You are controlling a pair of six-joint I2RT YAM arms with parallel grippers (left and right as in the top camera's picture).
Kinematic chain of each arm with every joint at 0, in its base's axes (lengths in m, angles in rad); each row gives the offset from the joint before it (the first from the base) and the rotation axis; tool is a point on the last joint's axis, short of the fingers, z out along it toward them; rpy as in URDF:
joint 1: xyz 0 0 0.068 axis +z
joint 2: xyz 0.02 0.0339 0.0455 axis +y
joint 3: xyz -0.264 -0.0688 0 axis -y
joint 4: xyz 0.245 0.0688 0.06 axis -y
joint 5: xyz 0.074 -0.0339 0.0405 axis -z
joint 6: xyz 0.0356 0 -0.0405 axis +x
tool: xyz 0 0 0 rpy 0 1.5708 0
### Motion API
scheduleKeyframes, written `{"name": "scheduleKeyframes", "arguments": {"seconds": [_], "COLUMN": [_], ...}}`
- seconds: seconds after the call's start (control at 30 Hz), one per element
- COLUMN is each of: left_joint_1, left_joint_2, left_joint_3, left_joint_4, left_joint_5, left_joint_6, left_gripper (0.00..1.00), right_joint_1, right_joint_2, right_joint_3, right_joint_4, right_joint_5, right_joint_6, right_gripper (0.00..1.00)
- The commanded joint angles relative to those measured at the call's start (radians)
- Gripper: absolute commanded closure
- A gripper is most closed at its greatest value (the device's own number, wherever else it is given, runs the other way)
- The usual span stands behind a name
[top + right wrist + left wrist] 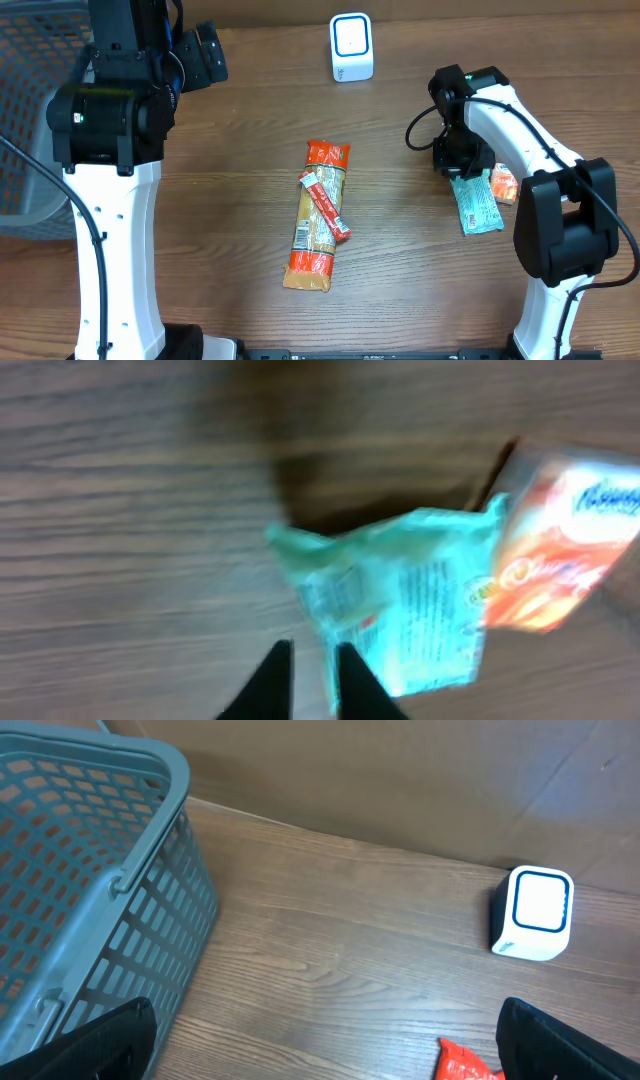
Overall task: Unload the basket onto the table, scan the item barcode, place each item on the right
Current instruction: 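Carry the wipes packet right and set it beside the Kleenex pack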
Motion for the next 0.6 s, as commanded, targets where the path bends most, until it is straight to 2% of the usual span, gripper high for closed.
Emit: {"name": "scheduleKeyframes", "arguments": {"seconds": [0.0, 0.3, 0.57], "left_joint_1": [0.004, 0.004, 0.004], "left_joint_2": [-0.003, -0.003, -0.003], "left_joint_3": [0.01, 0.01, 0.01], "left_joint_4": [0.0, 0.0, 0.0], "left_joint_5": [-0.01, -0.01, -0.01], "left_joint_6": [0.018, 0.018, 0.018], "left_gripper": [0.0, 0.0, 0.0], "right_joint_1": [0.0, 0.0, 0.004], "right_joint_2": [-0.016, -0.016, -0.016], "right_joint_3": [-0.031, -0.161, -0.189], "right_joint_4": [0.007, 0.087, 0.098], "right_joint_5": [-0.085, -0.049, 0.021], "right_joint_6": [0.002, 0.002, 0.005], "right_gripper": [0.9, 0.91, 0.91]}}
